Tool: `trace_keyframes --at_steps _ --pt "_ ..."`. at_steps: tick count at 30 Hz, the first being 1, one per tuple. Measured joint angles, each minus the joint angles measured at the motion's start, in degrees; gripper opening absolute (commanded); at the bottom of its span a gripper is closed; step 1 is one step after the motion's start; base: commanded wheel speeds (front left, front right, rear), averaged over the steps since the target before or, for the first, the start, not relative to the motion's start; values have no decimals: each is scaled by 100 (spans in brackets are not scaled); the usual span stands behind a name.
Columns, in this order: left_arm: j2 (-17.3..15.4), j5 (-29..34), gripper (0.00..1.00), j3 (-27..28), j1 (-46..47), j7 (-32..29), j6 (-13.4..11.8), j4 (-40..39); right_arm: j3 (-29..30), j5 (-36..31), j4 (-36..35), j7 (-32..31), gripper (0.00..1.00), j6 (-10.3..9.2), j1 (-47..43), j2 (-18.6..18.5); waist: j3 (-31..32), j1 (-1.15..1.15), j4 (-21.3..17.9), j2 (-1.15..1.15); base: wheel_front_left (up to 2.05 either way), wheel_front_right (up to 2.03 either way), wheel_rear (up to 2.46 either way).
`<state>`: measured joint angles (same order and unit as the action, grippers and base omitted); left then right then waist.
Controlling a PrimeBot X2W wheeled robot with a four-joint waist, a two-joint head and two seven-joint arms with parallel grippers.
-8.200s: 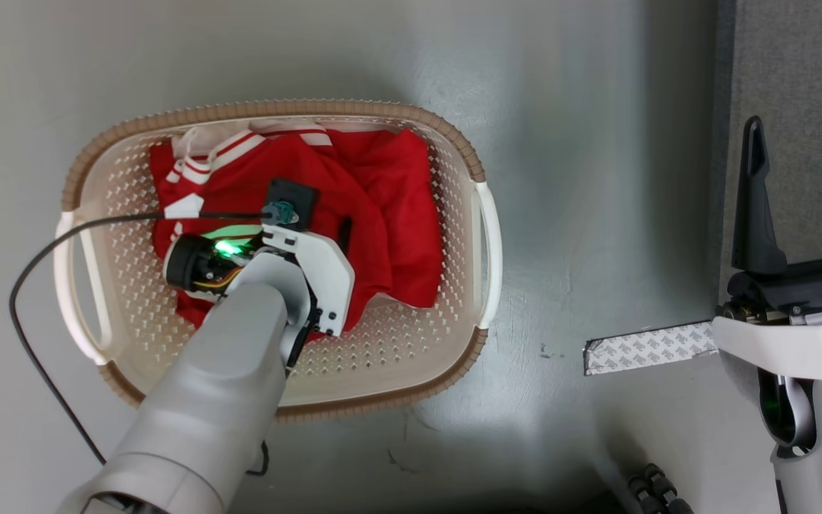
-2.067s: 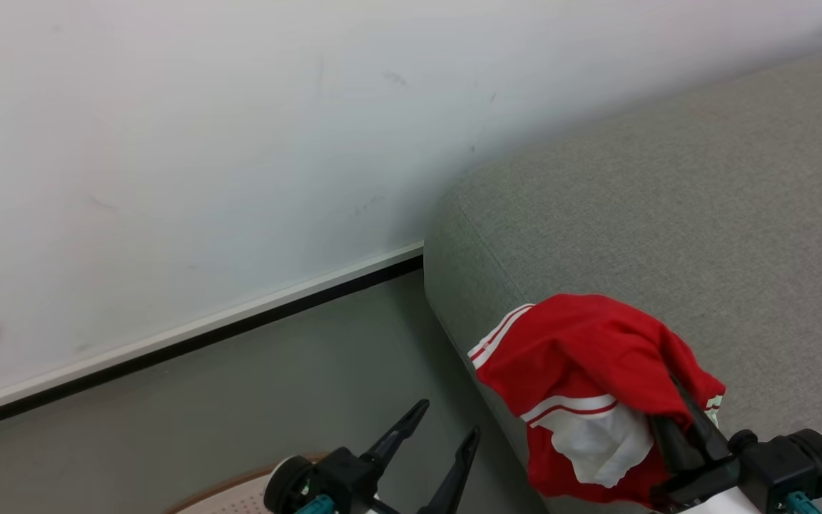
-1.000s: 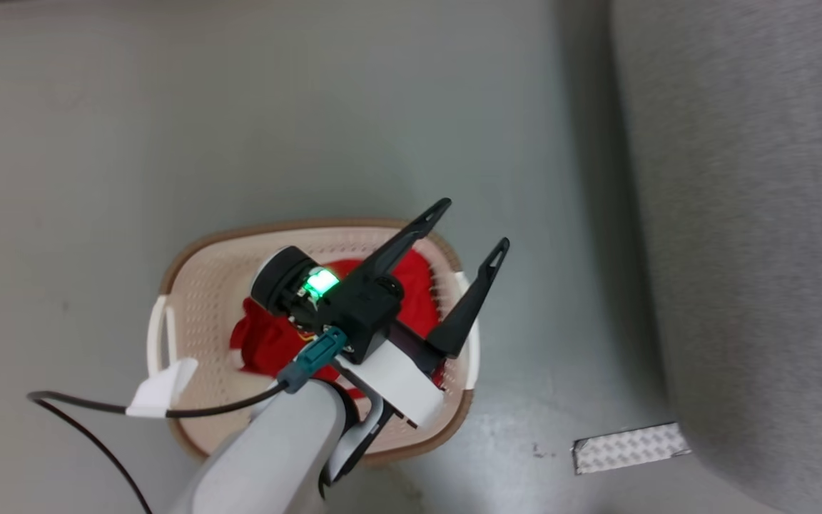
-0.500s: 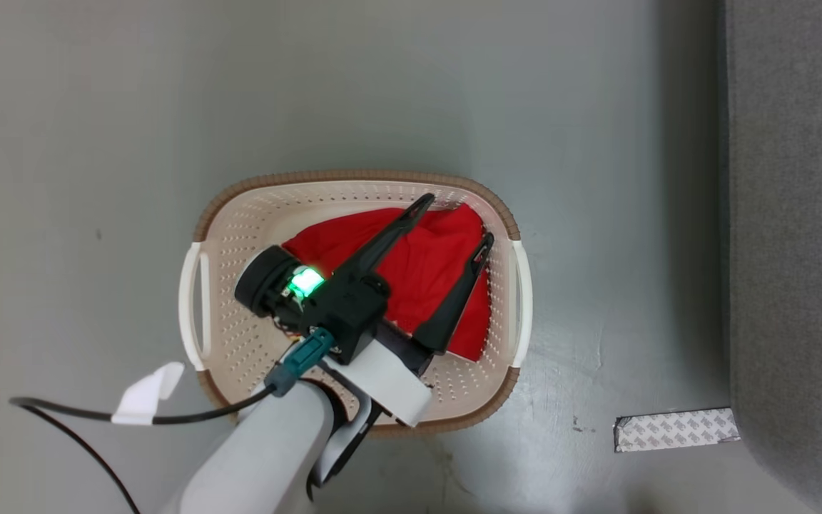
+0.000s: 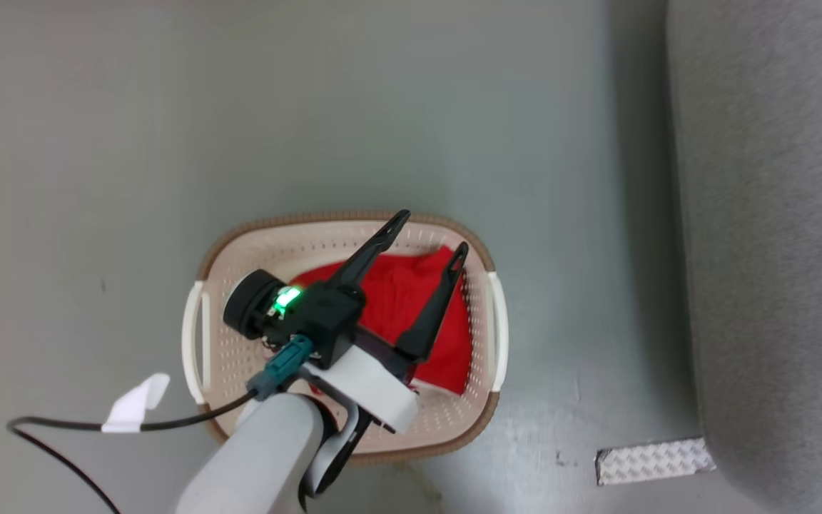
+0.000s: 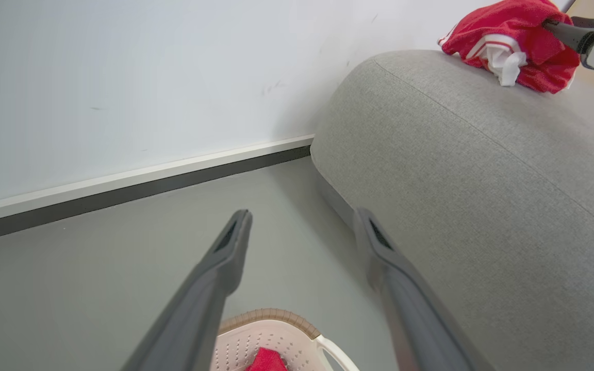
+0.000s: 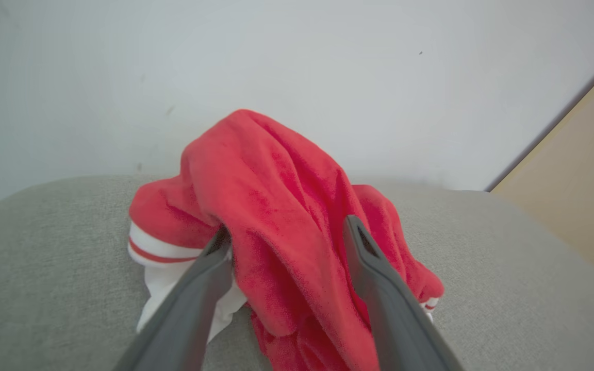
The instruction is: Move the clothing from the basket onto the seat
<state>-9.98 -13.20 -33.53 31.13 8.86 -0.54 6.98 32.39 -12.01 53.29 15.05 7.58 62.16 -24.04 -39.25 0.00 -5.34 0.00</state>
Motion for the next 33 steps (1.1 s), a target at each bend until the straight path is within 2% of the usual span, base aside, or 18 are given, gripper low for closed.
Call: trace_keyframes --at_steps 7,13,18,27,33 --pt "22 -319 100 213 -450 308 -131 342 -634 490 -1256 10 100 0 -1513 371 745 -1 -92 0 0 0 0" --pt "-70 -601 100 467 -1018 488 -255 595 -1126 921 -2621 12 100 0 -2801 724 1527 -1 -172 0 0 0 0" --pt "-134 -838 100 786 -1578 586 -401 702 -1573 1157 -3459 12 100 0 -3802 1025 2224 -2 -202 0 0 0 0" --pt "-13 -857 100 1494 -2455 627 -637 522 -2051 1368 -4042 12 100 0 -5363 1618 3354 -3 1 0 0 0 0" --pt "27 -727 100 1936 -3041 626 -552 509 -2470 1394 -4112 13 100 0 -6031 1897 3871 -2 290 0 0 0 0"
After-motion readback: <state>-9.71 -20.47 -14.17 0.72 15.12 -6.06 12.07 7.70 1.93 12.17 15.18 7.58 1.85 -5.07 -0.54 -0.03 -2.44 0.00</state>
